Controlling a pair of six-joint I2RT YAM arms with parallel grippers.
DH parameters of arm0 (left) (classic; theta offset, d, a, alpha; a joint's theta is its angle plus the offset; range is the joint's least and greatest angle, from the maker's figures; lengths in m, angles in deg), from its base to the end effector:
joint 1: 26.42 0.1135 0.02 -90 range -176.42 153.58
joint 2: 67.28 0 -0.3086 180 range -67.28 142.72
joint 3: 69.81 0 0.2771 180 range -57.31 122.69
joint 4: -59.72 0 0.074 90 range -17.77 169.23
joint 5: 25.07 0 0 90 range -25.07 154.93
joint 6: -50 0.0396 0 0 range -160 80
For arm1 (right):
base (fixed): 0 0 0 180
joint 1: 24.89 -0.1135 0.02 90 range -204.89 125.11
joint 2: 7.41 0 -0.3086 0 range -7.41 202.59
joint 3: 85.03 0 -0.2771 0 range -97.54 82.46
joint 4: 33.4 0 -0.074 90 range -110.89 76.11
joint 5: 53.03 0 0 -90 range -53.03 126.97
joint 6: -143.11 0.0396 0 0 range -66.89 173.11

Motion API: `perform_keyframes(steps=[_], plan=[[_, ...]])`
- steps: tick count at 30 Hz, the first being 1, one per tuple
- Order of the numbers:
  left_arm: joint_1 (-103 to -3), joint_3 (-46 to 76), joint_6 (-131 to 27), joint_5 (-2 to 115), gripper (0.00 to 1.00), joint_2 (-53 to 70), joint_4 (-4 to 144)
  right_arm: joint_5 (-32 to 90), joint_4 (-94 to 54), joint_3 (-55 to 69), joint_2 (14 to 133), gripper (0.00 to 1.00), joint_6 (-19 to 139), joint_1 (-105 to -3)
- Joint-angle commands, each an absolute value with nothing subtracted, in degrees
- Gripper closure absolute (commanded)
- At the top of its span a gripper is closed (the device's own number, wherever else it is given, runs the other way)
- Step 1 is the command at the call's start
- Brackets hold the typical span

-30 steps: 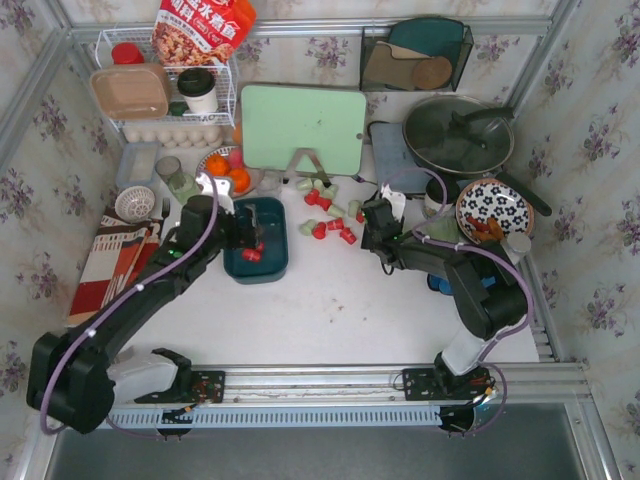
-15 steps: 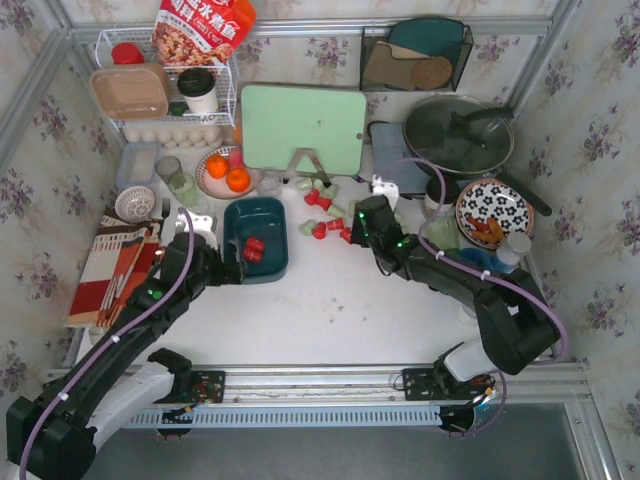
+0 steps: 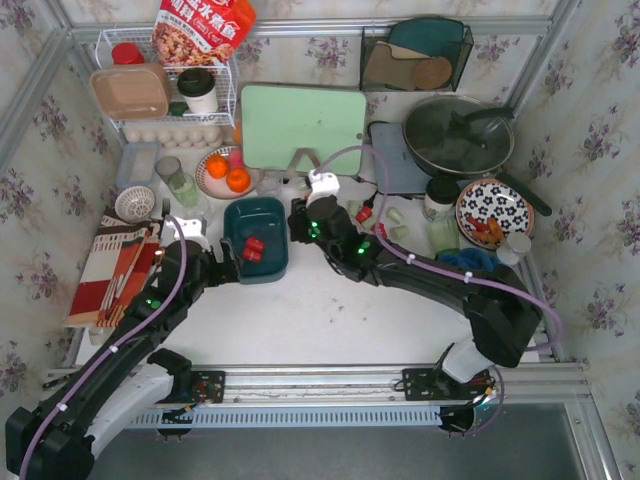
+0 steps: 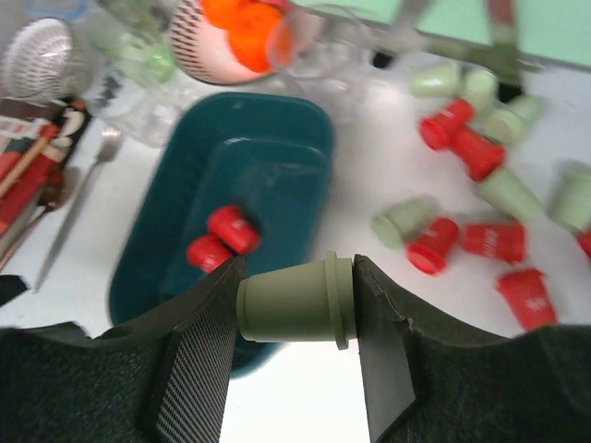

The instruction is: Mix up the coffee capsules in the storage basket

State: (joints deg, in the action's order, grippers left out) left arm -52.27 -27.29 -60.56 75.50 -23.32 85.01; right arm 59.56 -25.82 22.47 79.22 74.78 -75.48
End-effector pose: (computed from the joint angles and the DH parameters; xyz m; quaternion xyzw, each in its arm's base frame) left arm 0.1613 -0.0701 0.2700 -0.0091 0.8491 -0.1337 0.5109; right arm 0.2487 0.2788 0.3130 -0.0962 0.8133 0.1936 0.5401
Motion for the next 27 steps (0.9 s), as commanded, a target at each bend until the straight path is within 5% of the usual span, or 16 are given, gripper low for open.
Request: perform_keyframes(steps=[1,17,27], plan=[[-52.09,-27.51,-65.05,79.44,0.01,-24.23,85.43,58.16,-33.74,17.63,83.96,0.65,71.93,-79.14],[-52.08,-28.57,-69.00,83.78,0.01,-30.02,88.58,55.45,-25.69,4.61,105.49,0.57,79.51,-81.49],[-52.08,-28.55,-69.01,84.03,0.01,-29.95,88.73,55.16,-21.44,5.02,104.13,0.24,77.82,-81.49]])
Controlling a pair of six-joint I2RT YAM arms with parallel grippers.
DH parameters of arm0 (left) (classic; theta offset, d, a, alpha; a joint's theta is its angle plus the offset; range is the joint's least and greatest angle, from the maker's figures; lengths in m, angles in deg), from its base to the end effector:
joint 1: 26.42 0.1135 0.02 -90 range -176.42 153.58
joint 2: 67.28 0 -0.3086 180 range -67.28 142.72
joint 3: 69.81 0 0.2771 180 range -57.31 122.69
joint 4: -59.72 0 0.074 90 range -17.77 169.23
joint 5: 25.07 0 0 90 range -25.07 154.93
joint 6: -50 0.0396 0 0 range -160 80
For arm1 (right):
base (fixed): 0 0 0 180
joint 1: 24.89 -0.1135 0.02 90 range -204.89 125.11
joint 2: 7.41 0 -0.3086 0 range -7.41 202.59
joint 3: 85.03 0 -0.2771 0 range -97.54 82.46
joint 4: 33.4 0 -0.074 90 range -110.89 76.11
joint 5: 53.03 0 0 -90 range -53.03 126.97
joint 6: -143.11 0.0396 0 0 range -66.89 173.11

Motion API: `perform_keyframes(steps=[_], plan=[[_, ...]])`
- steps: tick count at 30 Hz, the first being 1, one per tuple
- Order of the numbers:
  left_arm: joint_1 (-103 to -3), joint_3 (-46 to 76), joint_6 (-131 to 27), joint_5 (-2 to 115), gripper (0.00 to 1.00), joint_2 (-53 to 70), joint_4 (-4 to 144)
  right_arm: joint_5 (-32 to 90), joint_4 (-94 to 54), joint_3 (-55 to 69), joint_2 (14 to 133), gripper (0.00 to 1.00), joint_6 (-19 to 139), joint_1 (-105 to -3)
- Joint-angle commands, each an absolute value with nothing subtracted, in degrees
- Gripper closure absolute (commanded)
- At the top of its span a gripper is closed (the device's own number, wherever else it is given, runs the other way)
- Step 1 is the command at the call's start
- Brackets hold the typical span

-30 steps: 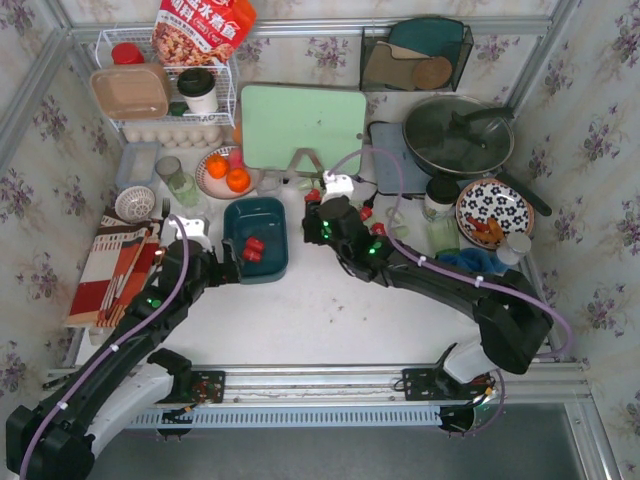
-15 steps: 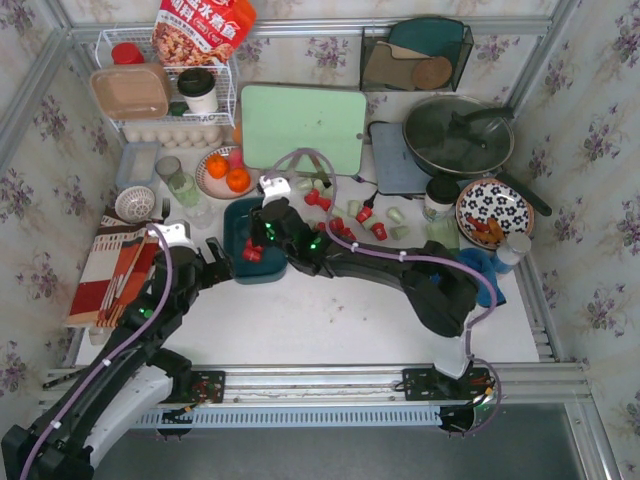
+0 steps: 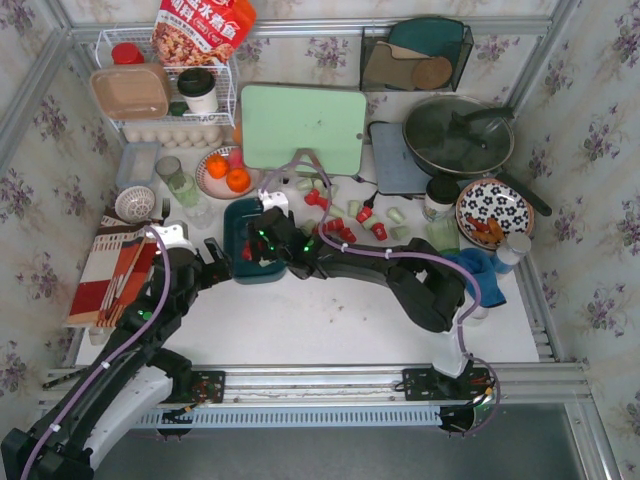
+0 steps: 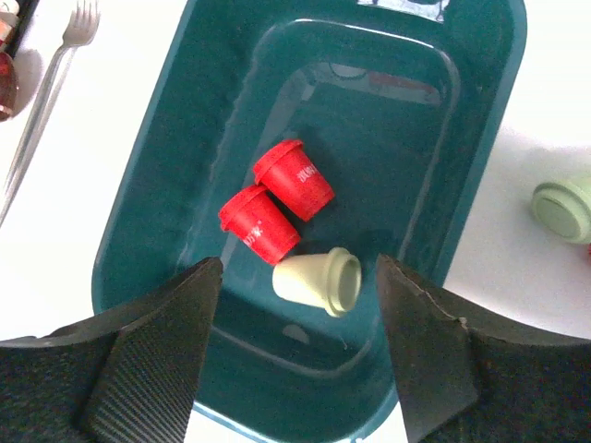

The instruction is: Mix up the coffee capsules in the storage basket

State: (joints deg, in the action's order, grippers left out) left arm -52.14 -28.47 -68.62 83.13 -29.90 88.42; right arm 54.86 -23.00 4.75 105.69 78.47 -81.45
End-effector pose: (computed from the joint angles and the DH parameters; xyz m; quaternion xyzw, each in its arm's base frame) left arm 0.1428 -0.0551 0.2733 -0.1063 0.8291 -0.1246 0.5345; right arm 0.2800 0.4020 0.2283 -0.1626 0.8571 0.2043 0.4440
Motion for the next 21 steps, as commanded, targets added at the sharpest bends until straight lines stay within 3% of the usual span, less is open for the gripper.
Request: perform_keyframes(steps=[1,14,21], plan=[[-52.08,-28.51,-69.00,84.01,0.01,-29.98,88.75,55.28,-21.48,5.45,103.72,0.23,77.54,-81.49],[-52.08,-28.48,-69.32,83.45,0.01,-29.00,88.40,75.03,-24.18,18.35,89.17,0.30,70.64,-80.73],[-52.08,-28.39,-69.45,83.21,0.01,-28.37,88.36,74.73,-24.48,24.43,85.65,0.31,69.27,-75.96]])
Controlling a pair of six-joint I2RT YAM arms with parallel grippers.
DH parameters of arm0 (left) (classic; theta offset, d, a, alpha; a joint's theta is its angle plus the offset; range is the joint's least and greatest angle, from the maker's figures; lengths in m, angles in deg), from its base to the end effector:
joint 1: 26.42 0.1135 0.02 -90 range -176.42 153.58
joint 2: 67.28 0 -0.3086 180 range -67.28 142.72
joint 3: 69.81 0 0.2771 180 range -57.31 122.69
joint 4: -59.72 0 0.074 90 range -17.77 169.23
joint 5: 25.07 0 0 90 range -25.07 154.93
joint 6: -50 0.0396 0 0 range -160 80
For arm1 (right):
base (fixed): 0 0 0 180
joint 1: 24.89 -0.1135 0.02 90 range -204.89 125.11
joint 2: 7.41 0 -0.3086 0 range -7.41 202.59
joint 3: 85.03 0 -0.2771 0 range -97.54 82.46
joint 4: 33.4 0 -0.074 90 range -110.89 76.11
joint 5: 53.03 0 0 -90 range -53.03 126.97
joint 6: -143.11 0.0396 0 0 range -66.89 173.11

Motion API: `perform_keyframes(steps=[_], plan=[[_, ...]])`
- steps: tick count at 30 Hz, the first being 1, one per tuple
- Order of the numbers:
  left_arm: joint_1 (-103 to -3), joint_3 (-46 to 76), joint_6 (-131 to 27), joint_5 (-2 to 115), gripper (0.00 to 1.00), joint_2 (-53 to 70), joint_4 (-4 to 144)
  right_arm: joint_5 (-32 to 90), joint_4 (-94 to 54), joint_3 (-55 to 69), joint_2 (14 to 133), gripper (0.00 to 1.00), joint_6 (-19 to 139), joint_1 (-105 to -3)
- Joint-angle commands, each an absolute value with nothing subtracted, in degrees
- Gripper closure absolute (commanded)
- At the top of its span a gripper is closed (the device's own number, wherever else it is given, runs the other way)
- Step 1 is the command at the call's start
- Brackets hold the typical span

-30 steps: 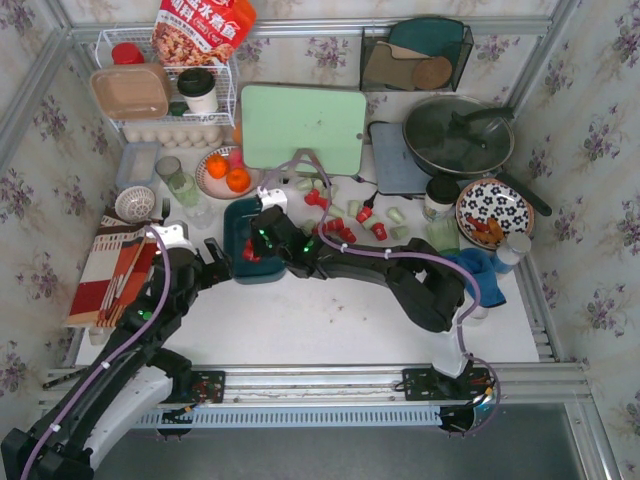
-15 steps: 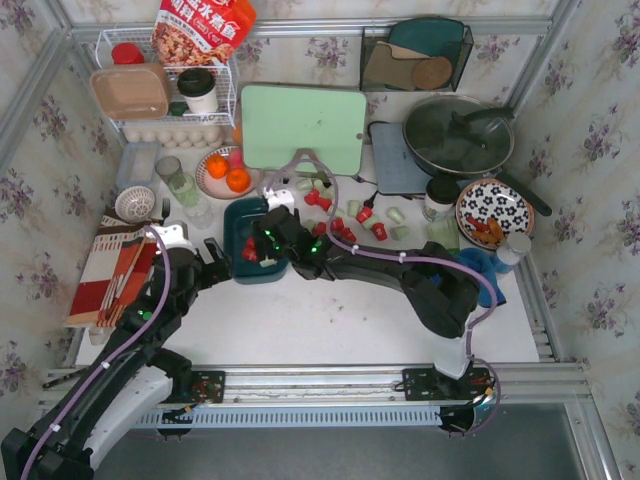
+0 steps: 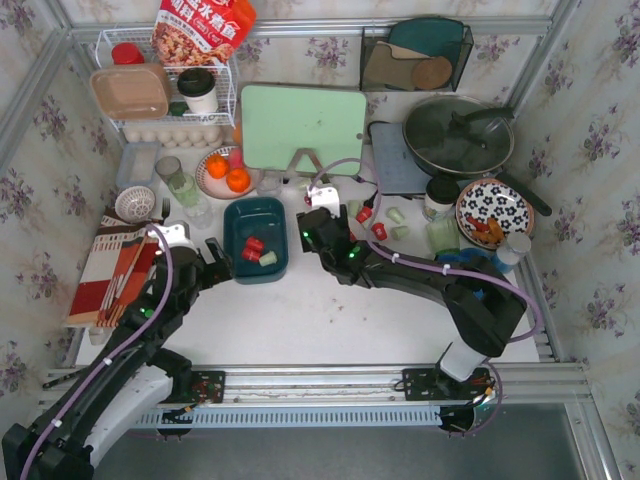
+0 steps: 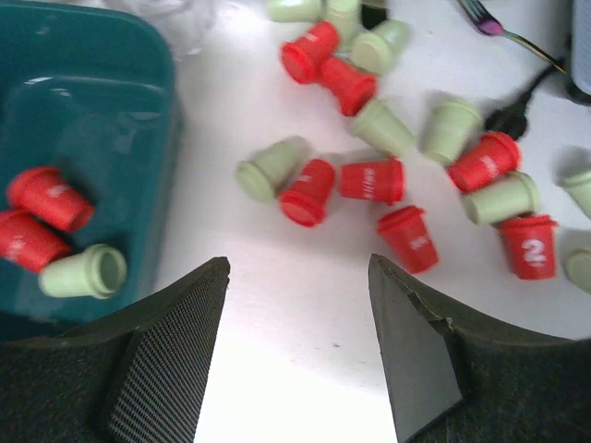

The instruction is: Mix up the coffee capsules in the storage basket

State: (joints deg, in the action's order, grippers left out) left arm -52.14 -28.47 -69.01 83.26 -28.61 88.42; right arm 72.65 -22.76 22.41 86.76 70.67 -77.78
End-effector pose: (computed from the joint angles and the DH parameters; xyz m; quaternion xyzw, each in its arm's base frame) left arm 0.1461 -0.0565 0.2703 -0.1084 0.8346 -0.1204 0.5265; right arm 0.2536 0.2970 0.2626 -0.1120 0.8392 0.0460 0.5302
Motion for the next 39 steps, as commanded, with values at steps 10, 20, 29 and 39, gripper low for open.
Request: perform_keyframes(steps=[10,20,29,39], plan=[[-52.08,-28.49,-69.45,83.04,0.01,-26.46,87.49,65.36,-30.60,30.57,86.52,0.32,65.63,-67.88],[-52.08,-28.36,-69.36,82.67,0.01,-23.77,86.56,52.78,-35.13,30.64,92.78,0.34,63.62,-59.65],[-52.08,-28.04,-69.34,82.57,0.01,-23.28,86.74,52.60,-35.81,28.13,99.06,0.37,63.13,-58.21],[-52.08,-28.06,-69.59,82.07,0.01,-23.83,86.88,52.53,-35.70,27.83,100.58,0.45,63.04,-57.76]])
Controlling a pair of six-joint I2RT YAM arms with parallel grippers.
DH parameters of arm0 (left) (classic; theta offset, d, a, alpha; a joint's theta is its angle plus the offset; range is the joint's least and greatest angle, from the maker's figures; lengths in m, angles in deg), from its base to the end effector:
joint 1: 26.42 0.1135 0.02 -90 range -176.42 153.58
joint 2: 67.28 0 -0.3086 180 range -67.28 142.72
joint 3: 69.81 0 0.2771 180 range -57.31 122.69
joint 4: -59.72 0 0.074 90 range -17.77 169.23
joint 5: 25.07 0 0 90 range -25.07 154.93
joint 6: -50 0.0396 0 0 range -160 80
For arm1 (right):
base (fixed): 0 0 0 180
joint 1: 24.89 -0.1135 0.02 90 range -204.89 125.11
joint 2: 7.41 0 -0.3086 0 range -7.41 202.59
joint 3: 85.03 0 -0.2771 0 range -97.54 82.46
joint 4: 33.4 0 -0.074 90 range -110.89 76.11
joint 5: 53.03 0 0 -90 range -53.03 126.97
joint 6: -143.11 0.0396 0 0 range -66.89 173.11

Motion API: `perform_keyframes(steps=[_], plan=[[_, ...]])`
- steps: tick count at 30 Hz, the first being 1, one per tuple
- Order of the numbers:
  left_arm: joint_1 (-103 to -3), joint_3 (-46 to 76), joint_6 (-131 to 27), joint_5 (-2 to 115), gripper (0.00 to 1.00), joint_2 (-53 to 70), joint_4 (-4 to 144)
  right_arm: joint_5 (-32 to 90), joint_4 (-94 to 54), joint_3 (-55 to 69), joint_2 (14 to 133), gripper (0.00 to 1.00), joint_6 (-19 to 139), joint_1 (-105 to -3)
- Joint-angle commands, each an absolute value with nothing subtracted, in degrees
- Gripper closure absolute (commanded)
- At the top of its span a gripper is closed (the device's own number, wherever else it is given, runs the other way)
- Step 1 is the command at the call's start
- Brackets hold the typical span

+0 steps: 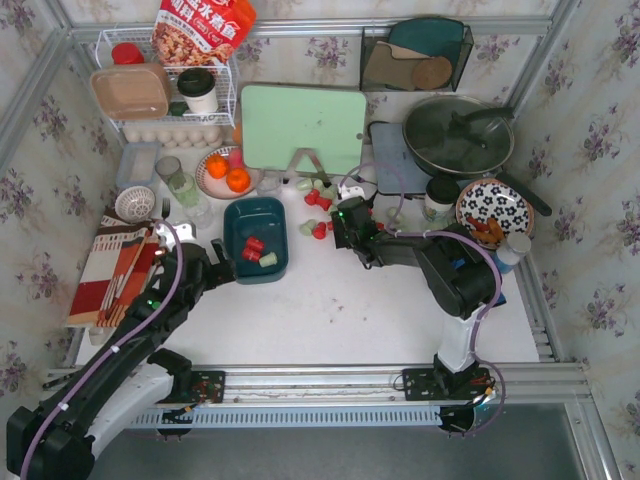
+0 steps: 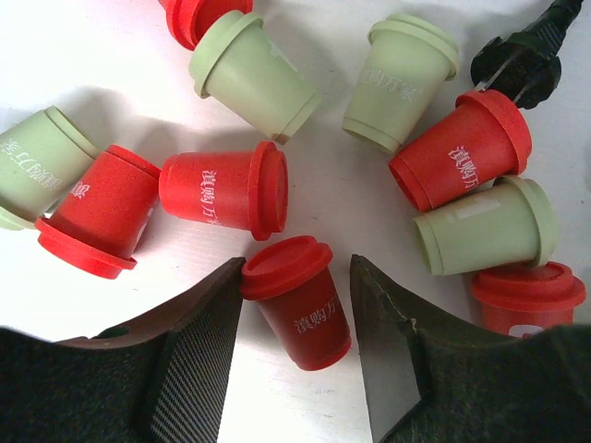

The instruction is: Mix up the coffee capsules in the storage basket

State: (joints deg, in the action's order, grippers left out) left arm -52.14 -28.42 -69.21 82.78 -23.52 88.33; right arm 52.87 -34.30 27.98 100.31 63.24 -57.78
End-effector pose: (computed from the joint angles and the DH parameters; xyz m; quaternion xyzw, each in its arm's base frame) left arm 0.1582 -0.0627 0.2580 -0.1026 0.8570 -0.1046 0.4940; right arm 0.3502 0.2135 0.1549 -0.1195 0.8909 0.0374 0.4366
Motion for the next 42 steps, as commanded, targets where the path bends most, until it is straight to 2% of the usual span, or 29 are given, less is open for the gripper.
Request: perform_keyframes(steps=[1,13,24,29,34,42], plan=[[-52.08,-28.09,-69.58,82.05,0.01,-23.82,86.87,52.51,-35.74,27.86,100.54,0.45,62.96,-57.74],[-52.04,-27.96,-69.53,82.07,0.01,-23.86,87.13,49.76,-35.73,28.72,101.18,0.59,64.12,-57.76],[-52.08,-27.87,-69.79,81.63,0.01,-24.54,87.43,49.10,-31.42,31.51,91.31,0.78,64.82,-57.85],[-52.08,-27.99,-70.04,81.43,0.01,-25.70,87.69,47.45,-28.85,31.22,85.05,0.78,65.88,-58.42],[-52.08,-28.14,-70.16,81.23,0.01,-26.58,87.74,46.22,-27.82,27.78,81.75,0.77,66.43,-63.59],[-52.08,-28.04,-69.80,82.23,0.01,-26.74,88.21,43.16,-29.11,15.79,91.85,0.75,67.94,-74.42]])
